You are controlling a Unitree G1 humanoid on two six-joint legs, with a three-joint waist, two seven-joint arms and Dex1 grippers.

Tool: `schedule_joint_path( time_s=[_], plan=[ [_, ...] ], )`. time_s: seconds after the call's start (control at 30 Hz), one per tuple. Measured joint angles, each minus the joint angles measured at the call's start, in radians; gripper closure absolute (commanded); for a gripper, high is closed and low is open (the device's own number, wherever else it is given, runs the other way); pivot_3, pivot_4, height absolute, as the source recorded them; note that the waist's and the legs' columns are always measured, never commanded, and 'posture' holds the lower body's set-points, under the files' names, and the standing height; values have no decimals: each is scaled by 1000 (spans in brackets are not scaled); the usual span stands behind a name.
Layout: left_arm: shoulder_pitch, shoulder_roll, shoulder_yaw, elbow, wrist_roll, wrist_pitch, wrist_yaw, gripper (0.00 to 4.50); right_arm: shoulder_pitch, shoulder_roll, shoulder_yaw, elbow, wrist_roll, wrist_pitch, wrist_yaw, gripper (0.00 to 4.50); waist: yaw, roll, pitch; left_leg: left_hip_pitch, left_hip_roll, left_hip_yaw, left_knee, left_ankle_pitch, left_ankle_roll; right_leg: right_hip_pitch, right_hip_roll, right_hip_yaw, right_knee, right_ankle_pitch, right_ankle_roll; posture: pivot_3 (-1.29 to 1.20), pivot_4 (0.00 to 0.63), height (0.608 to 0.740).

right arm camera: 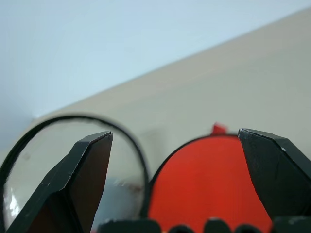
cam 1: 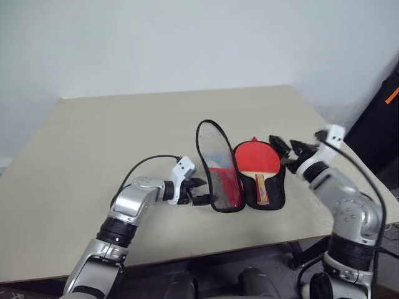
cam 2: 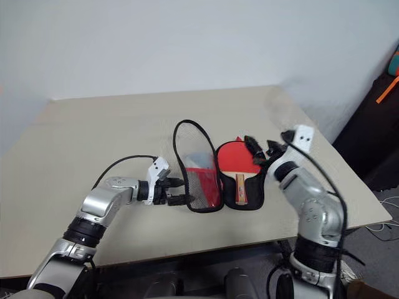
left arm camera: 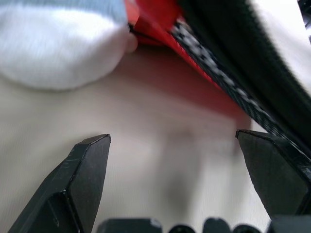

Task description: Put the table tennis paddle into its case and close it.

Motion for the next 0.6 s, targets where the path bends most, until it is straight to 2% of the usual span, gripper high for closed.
schedule_joint_path(
  time_s=[0.17,0.43,0.6],
  plan=[
    [-47,-76,-2,48,5,-13,28,0,-2,1,0,46,-3,-72,2,16,0,0,0,0,0,0,0,0,0,1,0,0,0,0,0,0,0,740],
    [-149,-320,-52,161,58,-41,151,0,-37,78,-2,143,-32,-216,-94,16,3,0,0,-1,-1,0,0,0,0,2,0,1,-4,0,1,0,0,740],
    [-154,-374,-53,162,51,-7,197,0,-73,78,-56,187,-54,-328,-166,16,0,1,0,0,-1,0,-1,0,0,2,0,1,-3,0,1,0,0,740]
  ],
)
